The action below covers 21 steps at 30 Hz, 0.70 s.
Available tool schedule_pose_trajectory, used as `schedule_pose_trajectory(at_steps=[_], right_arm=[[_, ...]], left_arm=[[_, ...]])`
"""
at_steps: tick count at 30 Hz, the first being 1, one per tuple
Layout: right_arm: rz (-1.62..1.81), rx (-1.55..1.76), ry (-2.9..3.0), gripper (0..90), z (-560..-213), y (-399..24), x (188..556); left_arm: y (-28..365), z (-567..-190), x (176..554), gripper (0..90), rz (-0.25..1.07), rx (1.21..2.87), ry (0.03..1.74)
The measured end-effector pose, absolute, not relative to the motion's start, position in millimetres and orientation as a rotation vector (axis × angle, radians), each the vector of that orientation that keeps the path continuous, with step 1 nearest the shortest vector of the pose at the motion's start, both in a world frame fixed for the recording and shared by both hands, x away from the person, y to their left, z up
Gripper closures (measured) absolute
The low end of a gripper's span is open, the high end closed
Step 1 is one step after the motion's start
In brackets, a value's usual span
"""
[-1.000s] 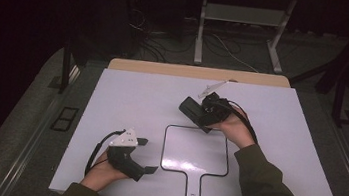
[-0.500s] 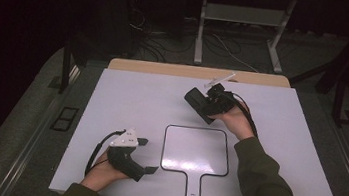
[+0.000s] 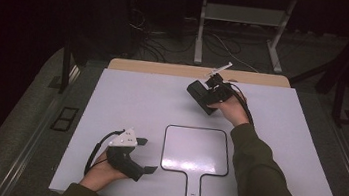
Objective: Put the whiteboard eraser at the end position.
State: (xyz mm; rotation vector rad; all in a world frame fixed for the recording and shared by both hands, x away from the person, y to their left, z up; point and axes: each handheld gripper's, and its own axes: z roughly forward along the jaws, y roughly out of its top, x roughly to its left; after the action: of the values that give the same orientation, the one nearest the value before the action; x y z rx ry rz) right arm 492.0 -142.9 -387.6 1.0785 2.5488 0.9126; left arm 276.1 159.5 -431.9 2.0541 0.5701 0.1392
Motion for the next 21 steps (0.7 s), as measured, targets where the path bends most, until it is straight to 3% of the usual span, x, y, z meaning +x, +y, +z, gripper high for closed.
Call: schedule_pose_trajectory(at_steps=[21], right_arm=[[0.825, 1.128, 2.572, 39.3, -424.6, -132.2, 511.3]], left_arm=[[157.9, -432.7, 276.3, 0.0, 0.135, 2.059, 0.566]])
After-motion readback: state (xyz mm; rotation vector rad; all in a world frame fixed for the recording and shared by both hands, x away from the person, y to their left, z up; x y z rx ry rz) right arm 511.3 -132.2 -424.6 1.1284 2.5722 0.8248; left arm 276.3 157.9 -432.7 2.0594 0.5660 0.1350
